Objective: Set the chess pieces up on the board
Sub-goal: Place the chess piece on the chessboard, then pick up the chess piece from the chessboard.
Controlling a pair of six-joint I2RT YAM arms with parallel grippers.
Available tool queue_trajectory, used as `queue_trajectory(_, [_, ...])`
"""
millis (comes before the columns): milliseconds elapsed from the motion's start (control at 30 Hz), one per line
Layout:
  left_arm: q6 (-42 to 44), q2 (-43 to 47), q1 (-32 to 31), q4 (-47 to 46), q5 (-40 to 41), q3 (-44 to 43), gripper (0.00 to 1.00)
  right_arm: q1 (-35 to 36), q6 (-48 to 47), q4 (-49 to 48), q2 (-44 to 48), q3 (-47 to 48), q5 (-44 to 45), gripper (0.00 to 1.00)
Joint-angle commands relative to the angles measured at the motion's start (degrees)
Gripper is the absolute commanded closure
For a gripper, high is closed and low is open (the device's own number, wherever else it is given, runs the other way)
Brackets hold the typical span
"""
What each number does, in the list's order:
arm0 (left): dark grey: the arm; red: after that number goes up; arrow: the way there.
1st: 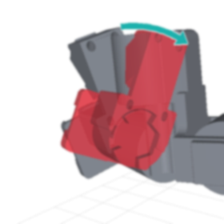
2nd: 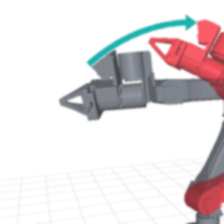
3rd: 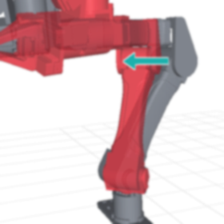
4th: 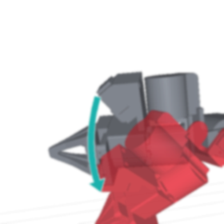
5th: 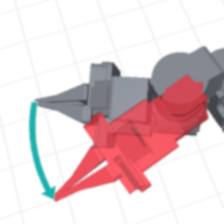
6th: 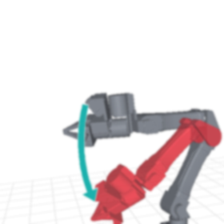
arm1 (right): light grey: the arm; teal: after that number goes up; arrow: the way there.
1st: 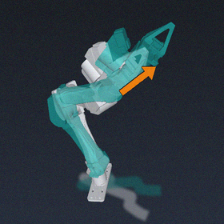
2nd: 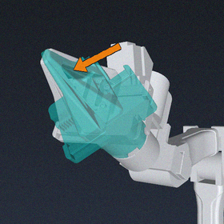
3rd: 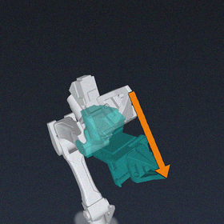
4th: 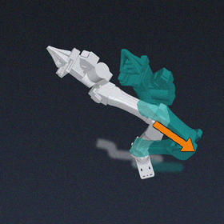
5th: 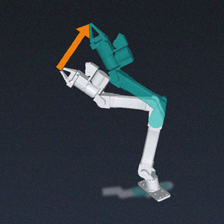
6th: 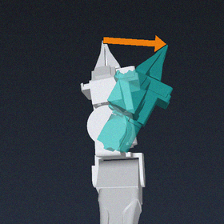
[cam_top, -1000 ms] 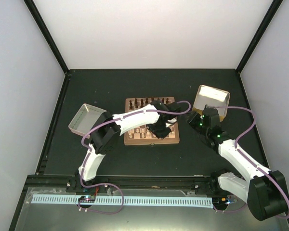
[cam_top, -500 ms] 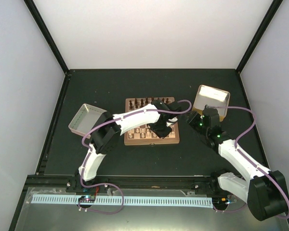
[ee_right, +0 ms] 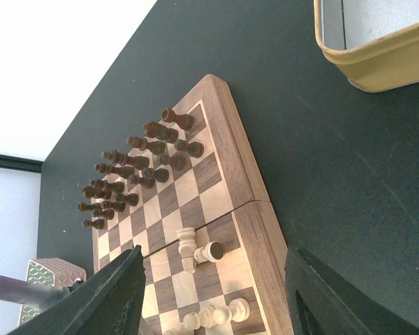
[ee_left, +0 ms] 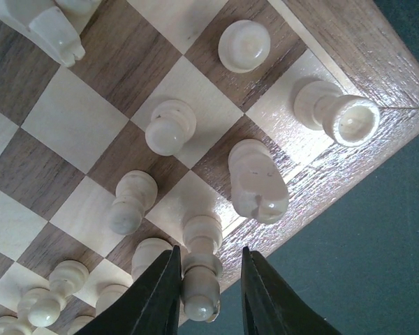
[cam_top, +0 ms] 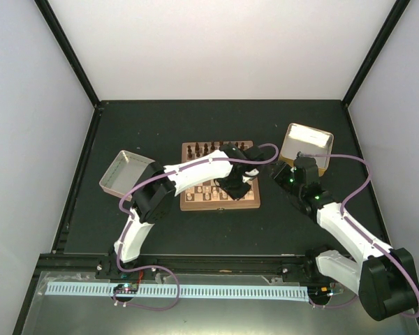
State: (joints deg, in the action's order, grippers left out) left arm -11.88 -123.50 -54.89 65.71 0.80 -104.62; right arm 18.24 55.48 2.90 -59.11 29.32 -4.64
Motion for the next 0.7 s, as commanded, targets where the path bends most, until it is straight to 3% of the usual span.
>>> queue_trajectory(0, [-1.35,2.3,-0.39,0.54,-1.44,-1.69,0.74,-0.32,0.06,-1.06,0.94,-0.58,0.69,0.43])
queue_trajectory(433, [-2.78,7.97,-0.23,-0.29,-1.4,-1.16,0.74,-0.31,-1.18,0.28,0.61,0.84,-0.39,0.44])
queue_trajectory(667, [-3.77,12.95,0.79,-3.15,-0.5,2.2,0.68,-0.33,-2.6,1.05,-0.82,2.46,-3.08,0.44])
